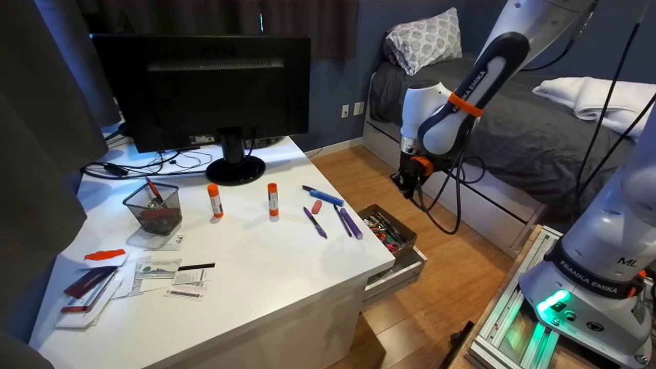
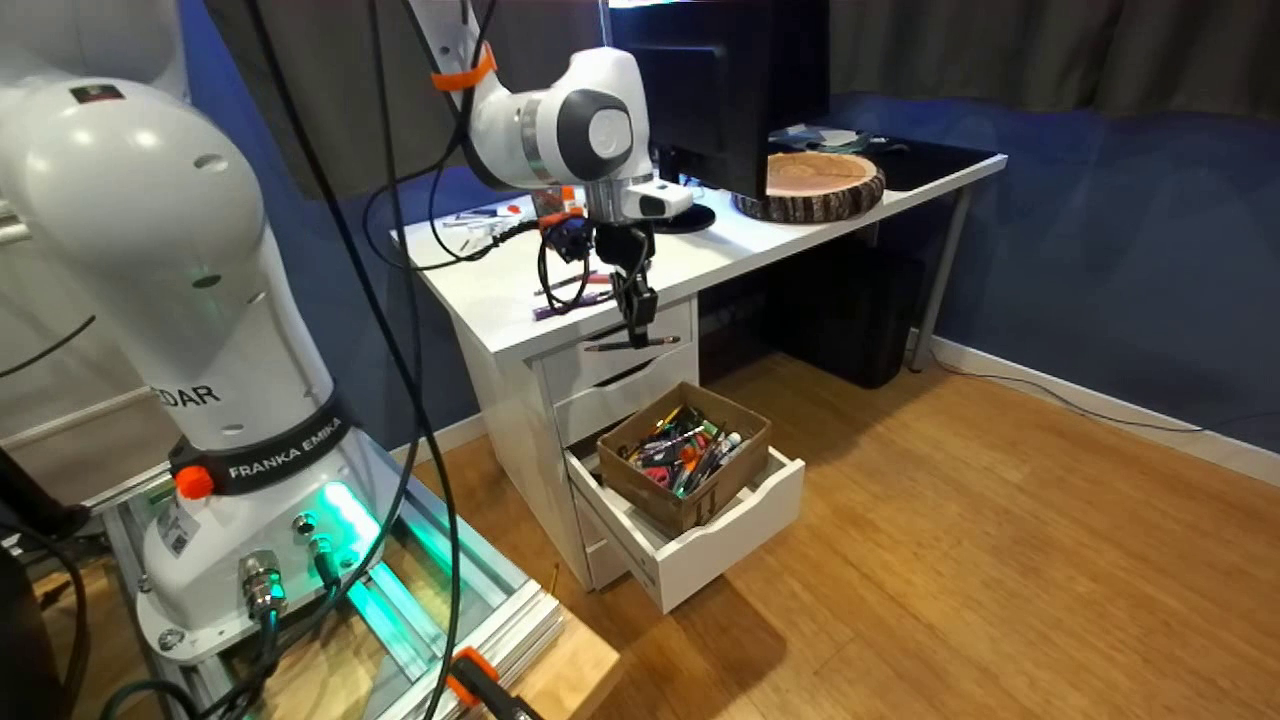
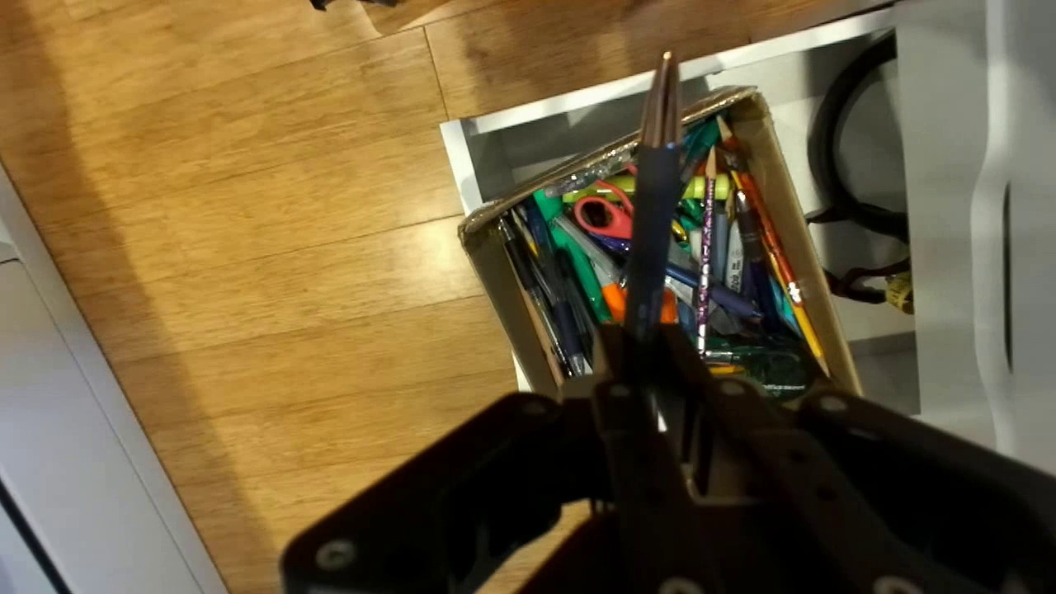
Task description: Put a black pen in the box
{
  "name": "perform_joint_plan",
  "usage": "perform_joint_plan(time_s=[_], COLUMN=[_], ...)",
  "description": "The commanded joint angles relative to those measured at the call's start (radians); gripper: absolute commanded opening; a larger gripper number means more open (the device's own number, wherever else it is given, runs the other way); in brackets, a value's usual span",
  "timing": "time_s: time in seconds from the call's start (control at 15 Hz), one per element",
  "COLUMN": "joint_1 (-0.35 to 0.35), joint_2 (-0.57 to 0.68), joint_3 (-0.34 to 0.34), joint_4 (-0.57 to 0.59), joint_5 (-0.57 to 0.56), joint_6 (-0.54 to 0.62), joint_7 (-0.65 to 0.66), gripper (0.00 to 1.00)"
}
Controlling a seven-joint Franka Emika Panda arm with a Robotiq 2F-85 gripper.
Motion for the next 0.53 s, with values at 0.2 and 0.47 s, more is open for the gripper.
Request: perform_joint_plan(time_s=[0.2,0.47], joint_1=[0.029,0.042], joint_2=[0.279,0.409], joint_3=[-0.062,-0.056], joint_4=[0.127,0.200], joint_5=[0.149,0.285], joint_6=[0.204,0.295], joint_7=[-0.114,-0.173], gripper=[0.03,0.03])
